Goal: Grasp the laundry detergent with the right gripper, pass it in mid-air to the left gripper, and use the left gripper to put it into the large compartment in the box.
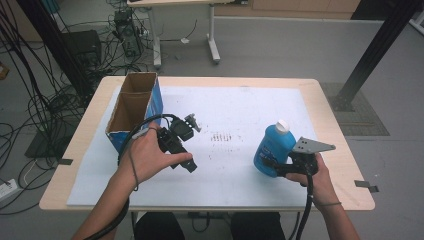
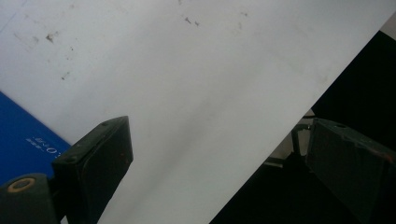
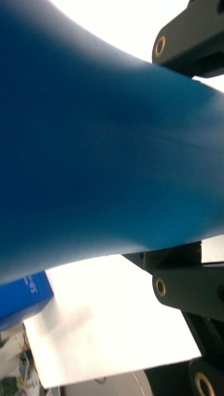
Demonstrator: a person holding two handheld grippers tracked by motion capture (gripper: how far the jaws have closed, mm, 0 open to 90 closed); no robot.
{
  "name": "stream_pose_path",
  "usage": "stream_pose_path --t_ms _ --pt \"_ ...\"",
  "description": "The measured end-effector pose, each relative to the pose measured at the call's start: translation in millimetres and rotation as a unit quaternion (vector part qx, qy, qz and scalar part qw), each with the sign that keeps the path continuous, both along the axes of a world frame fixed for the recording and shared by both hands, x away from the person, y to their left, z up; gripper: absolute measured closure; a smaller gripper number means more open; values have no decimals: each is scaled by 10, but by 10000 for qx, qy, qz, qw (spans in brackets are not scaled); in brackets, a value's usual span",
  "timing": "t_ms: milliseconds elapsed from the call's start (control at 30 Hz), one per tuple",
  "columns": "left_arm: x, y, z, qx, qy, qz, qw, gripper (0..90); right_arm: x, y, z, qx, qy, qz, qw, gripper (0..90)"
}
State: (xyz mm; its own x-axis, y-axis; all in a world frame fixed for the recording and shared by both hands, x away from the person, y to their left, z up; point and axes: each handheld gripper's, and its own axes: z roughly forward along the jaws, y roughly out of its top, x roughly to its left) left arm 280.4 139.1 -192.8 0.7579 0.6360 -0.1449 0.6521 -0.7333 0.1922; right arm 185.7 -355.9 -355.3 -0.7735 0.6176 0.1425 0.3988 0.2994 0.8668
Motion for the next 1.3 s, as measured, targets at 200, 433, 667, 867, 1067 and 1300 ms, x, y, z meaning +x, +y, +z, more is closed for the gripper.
stream_pose_path --t_ms 200,433,667,867,1067,1300 --pt "-10 22 107 -111 -93 -199 9997 80 71 34 25 83 87 218 9997 421" --pt "-20 17 202 -239 -184 -540 9981 81 162 77 37 166 61 599 9980 421" --pt "-20 -36 296 -320 -236 -795 9960 80 248 177 40 158 6 898 9958 421" --pt "-16 -47 375 -454 -302 -1061 9929 81 331 276 41 151 -40 1248 9921 421" --pt "-11 -70 431 -518 -342 -1254 9902 85 415 366 24 164 -49 1553 9877 421" --pt "-10 -124 502 -542 -399 -1463 9869 85 504 509 7 167 -48 1879 9820 421"
